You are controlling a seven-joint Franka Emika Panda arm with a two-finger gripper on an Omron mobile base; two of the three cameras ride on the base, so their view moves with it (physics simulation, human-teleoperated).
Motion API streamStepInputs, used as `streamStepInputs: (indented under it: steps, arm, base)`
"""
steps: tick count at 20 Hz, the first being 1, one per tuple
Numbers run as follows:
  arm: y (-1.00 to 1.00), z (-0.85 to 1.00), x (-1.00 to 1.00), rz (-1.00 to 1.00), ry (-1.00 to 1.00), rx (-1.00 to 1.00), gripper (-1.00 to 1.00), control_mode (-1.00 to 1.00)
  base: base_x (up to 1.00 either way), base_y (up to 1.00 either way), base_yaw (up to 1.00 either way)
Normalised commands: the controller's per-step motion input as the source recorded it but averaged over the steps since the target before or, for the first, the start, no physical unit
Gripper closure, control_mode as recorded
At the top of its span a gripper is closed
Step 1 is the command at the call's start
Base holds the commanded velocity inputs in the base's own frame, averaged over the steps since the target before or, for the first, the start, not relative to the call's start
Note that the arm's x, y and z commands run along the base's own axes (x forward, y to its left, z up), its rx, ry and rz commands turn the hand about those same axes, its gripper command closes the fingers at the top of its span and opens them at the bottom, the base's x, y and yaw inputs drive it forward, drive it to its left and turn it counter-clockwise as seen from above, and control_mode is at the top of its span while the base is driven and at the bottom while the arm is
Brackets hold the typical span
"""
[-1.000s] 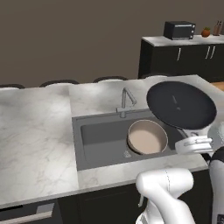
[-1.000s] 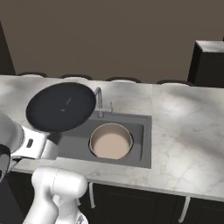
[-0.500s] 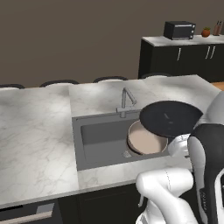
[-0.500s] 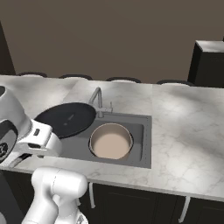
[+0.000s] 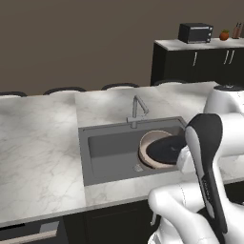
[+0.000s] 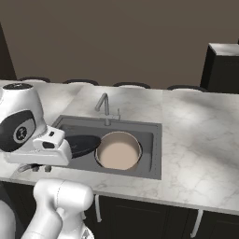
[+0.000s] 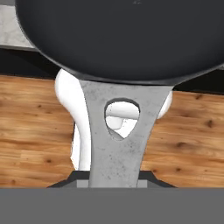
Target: Move the pot and pan from the stove into the sink.
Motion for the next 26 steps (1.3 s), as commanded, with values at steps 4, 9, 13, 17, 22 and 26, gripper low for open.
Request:
streamStepInputs:
  steps: [4,9,13,17,22,26]
  arm:
    - [0.08,-0.11,0.36,0.03,0.19,0.00,1.00,-1.00]
    - [0.14,-0.06,0.44,0.00,0.11,0.00,1.00,-1.00]
    - [0.20,-0.12,0.44,0.00,0.08,0.00,1.00,-1.00]
    - [0.22,-0.21,0.41,0.00,0.01,0.00,1.00,-1.00]
    - [0.17,-0.34,0.36,0.00,0.00,0.00,1.00,-1.00]
    - [0.08,-0.41,0.33,0.00,0.00,0.00,1.00,-1.00]
  base:
    - [0.00,0.00,0.00]
    - [0.00,0.00,0.00]
    - [0.00,0.00,0.00]
    - [0.00,0.00,0.00]
    - [0.00,0.00,0.00]
    - [0.00,0.00,0.00]
